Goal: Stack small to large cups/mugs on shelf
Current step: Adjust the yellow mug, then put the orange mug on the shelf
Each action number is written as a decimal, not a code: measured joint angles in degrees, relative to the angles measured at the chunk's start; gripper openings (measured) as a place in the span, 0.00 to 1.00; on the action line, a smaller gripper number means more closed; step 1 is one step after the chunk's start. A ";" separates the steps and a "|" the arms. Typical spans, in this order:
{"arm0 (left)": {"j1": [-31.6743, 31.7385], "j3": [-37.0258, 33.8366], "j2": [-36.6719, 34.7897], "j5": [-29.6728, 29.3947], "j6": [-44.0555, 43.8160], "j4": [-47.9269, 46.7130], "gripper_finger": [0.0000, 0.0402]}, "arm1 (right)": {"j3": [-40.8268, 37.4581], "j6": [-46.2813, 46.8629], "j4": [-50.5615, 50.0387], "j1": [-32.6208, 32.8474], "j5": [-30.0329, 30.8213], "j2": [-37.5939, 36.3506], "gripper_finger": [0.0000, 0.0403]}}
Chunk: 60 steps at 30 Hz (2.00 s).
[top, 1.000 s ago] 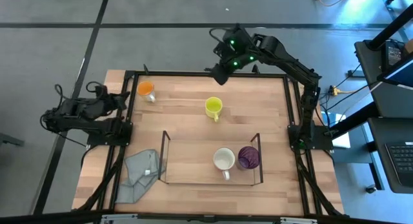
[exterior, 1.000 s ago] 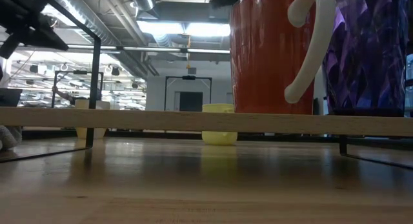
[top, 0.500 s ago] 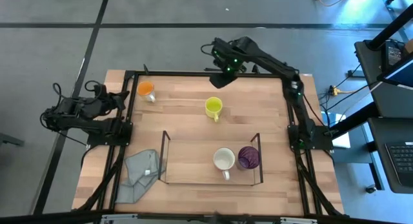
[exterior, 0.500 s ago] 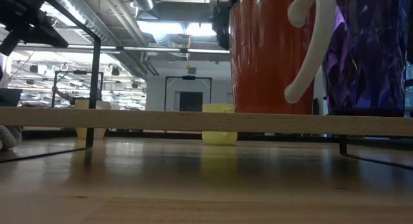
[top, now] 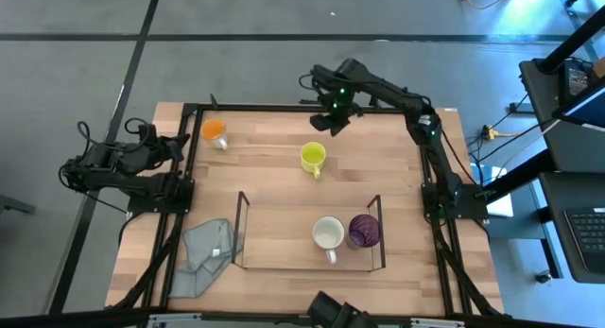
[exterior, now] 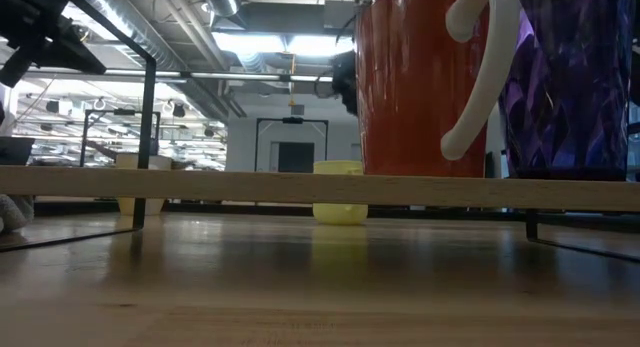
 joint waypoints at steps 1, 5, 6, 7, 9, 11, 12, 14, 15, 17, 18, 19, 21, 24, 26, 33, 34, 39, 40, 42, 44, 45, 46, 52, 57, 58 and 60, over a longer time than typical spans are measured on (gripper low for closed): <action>0.00 0.00 0.00 0.00 0.02 0.00 0.00 | -1.06 0.14 -0.03 0.05 -0.43 0.06 0.01; 0.00 0.00 0.00 0.01 0.02 -0.02 0.00 | -5.68 0.16 0.40 0.03 -2.73 -0.07 0.01; 0.00 0.00 0.00 0.02 0.02 -0.02 0.00 | -7.25 0.18 0.67 0.14 -3.57 -0.04 0.01; 0.00 0.00 0.00 0.02 0.02 -0.02 0.00 | -8.73 0.21 1.55 0.30 -3.95 0.00 0.01; 0.00 0.00 0.00 0.00 0.02 -0.02 0.00 | -11.09 0.40 3.99 0.89 -4.62 0.00 0.00; 0.00 0.00 0.00 0.00 0.02 -0.02 0.00 | -12.84 0.44 6.43 1.60 -5.81 0.00 0.00; 0.00 0.00 0.00 0.00 0.02 -0.04 0.00 | -13.63 0.65 8.20 2.00 -6.38 0.00 0.00; 0.00 0.00 0.00 0.00 0.02 -0.04 0.00 | -14.70 1.76 11.31 2.60 -6.91 0.04 0.00; 0.00 0.00 0.00 0.00 0.02 -0.04 0.00 | -14.98 1.95 12.45 2.78 -6.91 0.04 0.01; 0.00 0.00 0.00 0.00 0.00 -0.04 0.00 | -15.54 2.34 14.55 3.21 -6.94 0.04 0.01; 0.00 0.00 0.00 0.00 0.00 -0.04 0.00 | -15.93 2.57 15.42 3.40 -6.90 0.04 0.01; 0.00 0.00 0.00 0.02 0.00 -0.06 0.00 | -16.27 2.89 16.20 3.66 -6.82 0.04 0.01; 0.00 0.00 0.00 0.04 -0.02 -0.04 0.00 | -16.91 3.04 17.60 4.24 -7.22 0.04 0.01; 0.00 0.00 0.00 0.15 -0.04 -0.06 0.00 | -17.66 2.99 19.64 5.28 -7.80 0.04 0.01; 0.00 0.00 0.00 0.20 -0.04 -0.04 0.00 | -17.66 3.18 21.00 6.12 -8.10 0.04 0.01; 0.00 0.00 0.00 0.22 -0.25 -0.04 0.00 | -17.66 7.10 28.65 9.69 -10.48 0.04 0.01; 0.00 0.00 0.00 0.22 -0.34 -0.04 0.00 | -17.66 7.91 30.22 10.24 -10.50 0.04 0.01; 0.00 0.00 0.00 0.22 -0.37 -0.04 0.00 | -17.66 13.03 39.65 12.84 -8.18 0.04 0.01; 0.00 0.00 0.00 0.22 -0.37 -0.04 0.00 | -17.66 14.04 41.92 13.25 -7.07 0.04 0.01; 0.00 0.00 0.00 0.22 -0.37 -0.04 0.00 | -17.66 15.94 46.55 13.99 -5.99 0.04 0.01; 0.00 0.00 0.00 0.22 -0.12 -0.04 0.00 | -17.66 17.01 51.31 14.84 -5.54 0.04 0.01; 0.00 0.00 0.00 0.22 0.00 -0.04 0.00 | -17.66 17.38 53.52 15.28 -5.06 0.04 0.01; 0.00 0.00 0.00 0.22 0.02 -0.04 0.00 | -17.64 17.49 55.24 15.66 -4.62 0.04 0.01; 0.00 0.00 0.00 2.64 1.47 2.70 0.00 | -17.58 18.21 57.33 17.12 -9.29 -0.02 0.01; -0.01 0.02 1.22 9.39 7.50 5.00 0.00 | -14.68 13.83 59.10 17.53 -10.29 -1.80 0.01; -0.02 0.02 1.75 10.69 8.83 5.44 0.00 | -12.90 12.77 59.91 17.53 -10.71 -1.88 0.01; 0.00 0.02 2.85 11.06 11.33 6.94 0.00 | -8.43 10.78 59.97 17.50 -12.43 -1.88 0.01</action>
